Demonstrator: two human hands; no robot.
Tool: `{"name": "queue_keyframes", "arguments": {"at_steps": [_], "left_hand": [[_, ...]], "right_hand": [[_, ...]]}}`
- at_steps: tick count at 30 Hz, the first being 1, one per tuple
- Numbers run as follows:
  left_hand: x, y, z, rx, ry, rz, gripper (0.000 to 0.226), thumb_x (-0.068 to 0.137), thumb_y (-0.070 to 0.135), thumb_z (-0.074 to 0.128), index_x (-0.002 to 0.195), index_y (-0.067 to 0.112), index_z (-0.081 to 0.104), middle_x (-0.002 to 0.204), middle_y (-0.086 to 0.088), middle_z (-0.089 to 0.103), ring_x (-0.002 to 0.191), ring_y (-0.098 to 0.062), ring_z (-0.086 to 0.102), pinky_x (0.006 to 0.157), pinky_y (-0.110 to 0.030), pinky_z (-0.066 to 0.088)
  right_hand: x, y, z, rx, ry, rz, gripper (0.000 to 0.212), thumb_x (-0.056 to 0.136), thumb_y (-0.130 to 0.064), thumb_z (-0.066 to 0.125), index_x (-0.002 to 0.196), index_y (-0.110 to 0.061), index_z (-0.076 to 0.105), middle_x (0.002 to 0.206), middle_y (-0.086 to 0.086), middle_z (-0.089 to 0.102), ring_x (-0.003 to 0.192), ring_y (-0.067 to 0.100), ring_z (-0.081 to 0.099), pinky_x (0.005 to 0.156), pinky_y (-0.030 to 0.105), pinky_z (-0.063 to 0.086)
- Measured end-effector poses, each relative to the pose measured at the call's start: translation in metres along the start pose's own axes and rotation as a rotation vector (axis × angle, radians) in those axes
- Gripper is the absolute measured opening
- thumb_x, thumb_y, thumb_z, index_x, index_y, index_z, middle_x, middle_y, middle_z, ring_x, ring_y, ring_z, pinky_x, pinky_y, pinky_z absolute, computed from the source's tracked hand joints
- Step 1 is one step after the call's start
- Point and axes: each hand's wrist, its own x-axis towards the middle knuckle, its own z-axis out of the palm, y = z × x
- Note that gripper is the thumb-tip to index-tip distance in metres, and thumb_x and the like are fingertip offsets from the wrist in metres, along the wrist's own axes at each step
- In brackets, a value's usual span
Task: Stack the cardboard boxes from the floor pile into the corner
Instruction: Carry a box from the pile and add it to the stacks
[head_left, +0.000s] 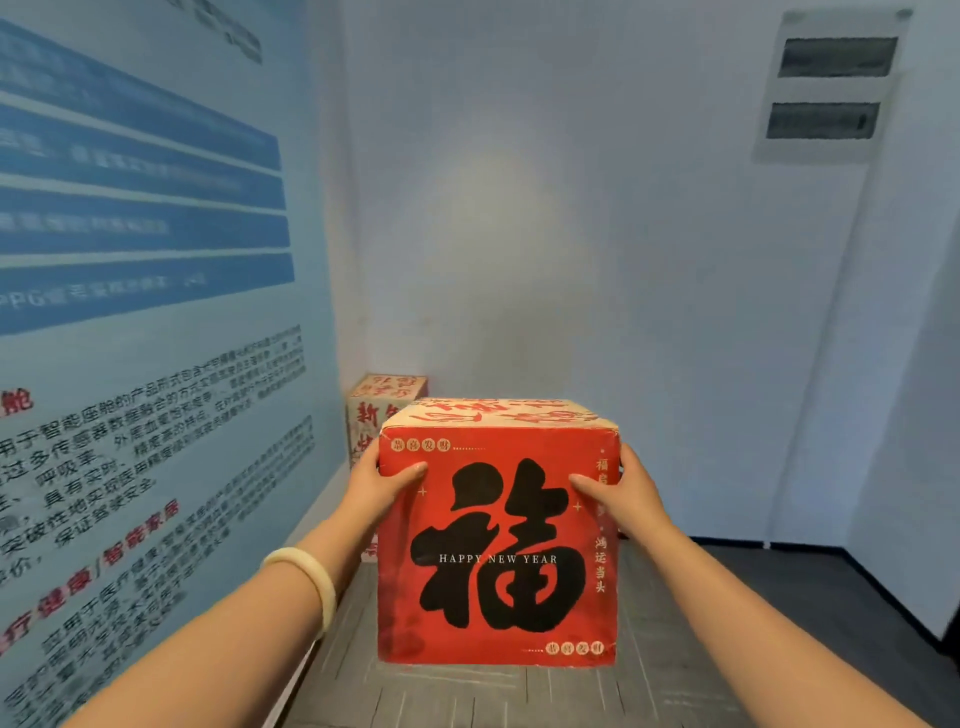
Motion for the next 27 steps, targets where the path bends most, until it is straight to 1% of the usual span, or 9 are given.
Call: {"name": "queue_keyframes", "arguments": {"at_steps": [3, 9, 11, 14, 17, 18, 21, 24, 27], "left_hand": [[0.055, -0.018, -0.028, 0.006, 0.054, 0.002, 0.057, 0.08, 0.017, 0.072, 0.132, 0.016, 0.048, 0.119, -0.005, 0.061, 0.109, -0.023, 0.058, 0.093, -0.038, 0.048], [0.19, -0.037, -0.081, 0.021, 0.037, 0.032, 0.052, 0.081, 0.017, 0.071, 0.129, 0.016, 0.051, 0.116, -0.005, 0.064, 0.106, -0.021, 0.061, 0.08, -0.026, 0.048], [0.236, -0.035, -0.097, 0.024, 0.038, 0.046, 0.051, 0.081, 0.015, 0.071, 0.128, 0.016, 0.051, 0.115, -0.005, 0.064, 0.105, -0.021, 0.061, 0.079, -0.026, 0.047], [0.299, -0.033, -0.112, 0.058, 0.061, 0.058, 0.05, 0.082, 0.013, 0.07, 0.127, 0.015, 0.05, 0.109, -0.002, 0.062, 0.096, -0.017, 0.059, 0.076, -0.025, 0.045], [0.352, -0.044, -0.118, 0.075, 0.041, 0.041, 0.051, 0.082, 0.011, 0.069, 0.128, 0.014, 0.049, 0.109, -0.003, 0.062, 0.093, -0.015, 0.057, 0.075, -0.024, 0.045], [0.371, -0.05, -0.119, 0.076, 0.041, 0.035, 0.051, 0.082, 0.01, 0.069, 0.128, 0.013, 0.049, 0.108, -0.003, 0.061, 0.091, -0.013, 0.057, 0.072, -0.021, 0.045], [0.428, -0.071, -0.118, 0.084, 0.043, 0.008, 0.051, 0.082, 0.007, 0.068, 0.129, 0.011, 0.047, 0.105, -0.001, 0.059, 0.083, -0.007, 0.055, 0.061, -0.012, 0.041], [0.49, -0.09, -0.112, 0.075, 0.048, -0.019, 0.055, 0.081, 0.002, 0.068, 0.13, 0.011, 0.047, 0.109, -0.005, 0.061, 0.084, -0.01, 0.056, 0.06, -0.013, 0.042], [0.56, -0.104, -0.105, 0.079, 0.063, -0.033, 0.057, 0.079, -0.001, 0.068, 0.13, 0.013, 0.048, 0.108, -0.005, 0.061, 0.09, -0.015, 0.058, 0.065, -0.017, 0.045]], "right_hand": [[0.054, -0.002, 0.052, 0.012, -0.047, -0.018, 0.069, 0.08, -0.028, 0.072, 0.138, -0.021, 0.037, 0.132, 0.003, 0.053, 0.119, 0.023, 0.053, 0.095, 0.041, 0.047], [0.166, -0.015, 0.148, 0.047, -0.044, -0.006, 0.063, 0.082, -0.027, 0.071, 0.136, -0.022, 0.039, 0.13, 0.003, 0.055, 0.117, 0.023, 0.054, 0.091, 0.04, 0.048], [0.203, -0.024, 0.177, 0.062, -0.043, -0.009, 0.063, 0.081, -0.027, 0.071, 0.136, -0.023, 0.038, 0.13, 0.003, 0.055, 0.117, 0.023, 0.054, 0.092, 0.041, 0.048], [0.257, -0.033, 0.21, 0.063, -0.05, -0.025, 0.065, 0.081, -0.025, 0.071, 0.137, -0.023, 0.037, 0.131, 0.003, 0.054, 0.118, 0.023, 0.053, 0.092, 0.04, 0.048], [0.309, -0.03, 0.237, 0.044, -0.075, -0.025, 0.065, 0.082, -0.022, 0.07, 0.137, -0.023, 0.035, 0.131, 0.003, 0.053, 0.119, 0.022, 0.052, 0.09, 0.038, 0.048], [0.327, -0.027, 0.246, 0.036, -0.08, -0.022, 0.065, 0.082, -0.021, 0.07, 0.137, -0.023, 0.035, 0.13, 0.003, 0.053, 0.119, 0.022, 0.052, 0.09, 0.038, 0.048], [0.384, -0.016, 0.273, 0.022, -0.107, -0.021, 0.063, 0.083, -0.018, 0.069, 0.136, -0.022, 0.035, 0.122, -0.001, 0.054, 0.11, 0.018, 0.054, 0.08, 0.03, 0.048], [0.448, -0.002, 0.296, 0.023, -0.126, -0.039, 0.061, 0.083, -0.014, 0.069, 0.134, -0.022, 0.038, 0.116, -0.002, 0.056, 0.096, 0.012, 0.054, 0.067, 0.019, 0.047], [0.52, 0.014, 0.32, 0.029, -0.134, -0.052, 0.061, 0.081, -0.013, 0.07, 0.132, -0.024, 0.039, 0.119, 0.002, 0.059, 0.095, 0.012, 0.056, 0.07, 0.023, 0.05]]}}
